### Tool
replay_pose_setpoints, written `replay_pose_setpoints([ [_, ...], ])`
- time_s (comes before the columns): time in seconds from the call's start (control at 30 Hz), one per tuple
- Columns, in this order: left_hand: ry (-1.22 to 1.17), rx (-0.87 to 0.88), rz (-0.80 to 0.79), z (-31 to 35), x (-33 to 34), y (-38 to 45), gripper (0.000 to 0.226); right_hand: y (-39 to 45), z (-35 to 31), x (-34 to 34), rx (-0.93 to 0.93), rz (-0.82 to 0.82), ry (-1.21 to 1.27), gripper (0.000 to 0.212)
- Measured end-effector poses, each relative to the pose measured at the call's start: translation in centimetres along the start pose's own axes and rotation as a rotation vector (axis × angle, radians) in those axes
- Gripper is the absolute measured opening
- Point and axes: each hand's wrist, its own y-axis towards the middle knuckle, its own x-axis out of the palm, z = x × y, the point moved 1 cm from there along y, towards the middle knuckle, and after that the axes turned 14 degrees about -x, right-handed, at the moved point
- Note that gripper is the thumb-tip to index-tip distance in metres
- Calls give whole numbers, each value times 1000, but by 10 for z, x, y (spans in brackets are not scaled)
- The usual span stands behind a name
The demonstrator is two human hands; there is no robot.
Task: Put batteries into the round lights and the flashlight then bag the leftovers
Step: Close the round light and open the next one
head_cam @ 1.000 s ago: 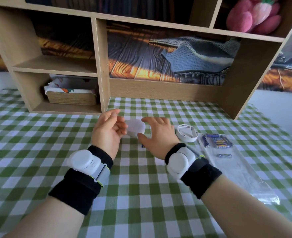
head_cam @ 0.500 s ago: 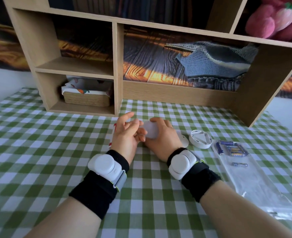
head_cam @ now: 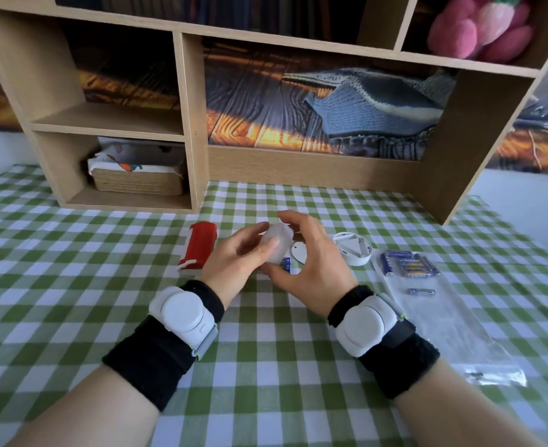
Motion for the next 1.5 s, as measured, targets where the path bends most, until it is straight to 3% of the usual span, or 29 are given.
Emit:
replay_pose_setpoints([
  [0.2, -210, -40, -193, 0, 4, -1, 49, 0, 0, 3, 12, -13, 110, 70],
  [0.37, -282, -92, -212, -1, 4, 1, 61, -1, 6, 4, 46, 2, 182, 66],
  [1.5, -278, -129, -271, 3, 8, -4, 62, -6, 9, -4, -44, -57, 186, 66],
])
